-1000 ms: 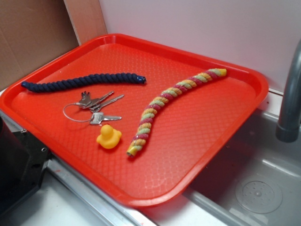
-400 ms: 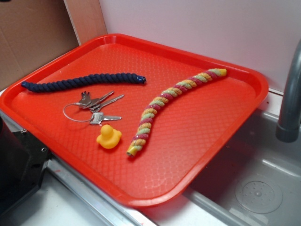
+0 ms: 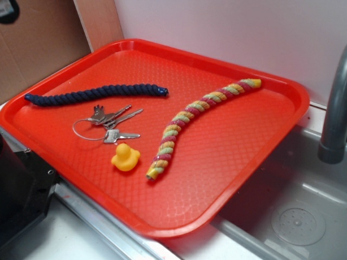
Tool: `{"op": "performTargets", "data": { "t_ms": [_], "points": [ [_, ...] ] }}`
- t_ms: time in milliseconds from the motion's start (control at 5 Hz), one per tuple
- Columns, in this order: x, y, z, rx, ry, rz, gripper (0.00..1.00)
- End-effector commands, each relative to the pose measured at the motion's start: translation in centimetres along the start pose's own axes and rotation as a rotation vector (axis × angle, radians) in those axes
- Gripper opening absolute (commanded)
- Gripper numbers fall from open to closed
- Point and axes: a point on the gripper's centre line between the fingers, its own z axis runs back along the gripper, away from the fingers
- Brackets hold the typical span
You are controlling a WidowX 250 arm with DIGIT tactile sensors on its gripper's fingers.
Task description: Grab the blue rope.
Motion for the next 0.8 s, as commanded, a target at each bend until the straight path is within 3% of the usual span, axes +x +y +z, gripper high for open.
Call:
{"op": "performTargets", "data": {
  "t_ms": [0, 400, 600],
  "points": [
    [3.0, 4.8, -6.8, 0.069, -0.049, -0.218, 1.0],
    [5.3, 7.1, -13.0, 0.057, -0.062, -0.324, 1.0],
    [6.3, 7.5, -16.8, 0.068, 0.018, -0.343, 1.0]
  ]
}}
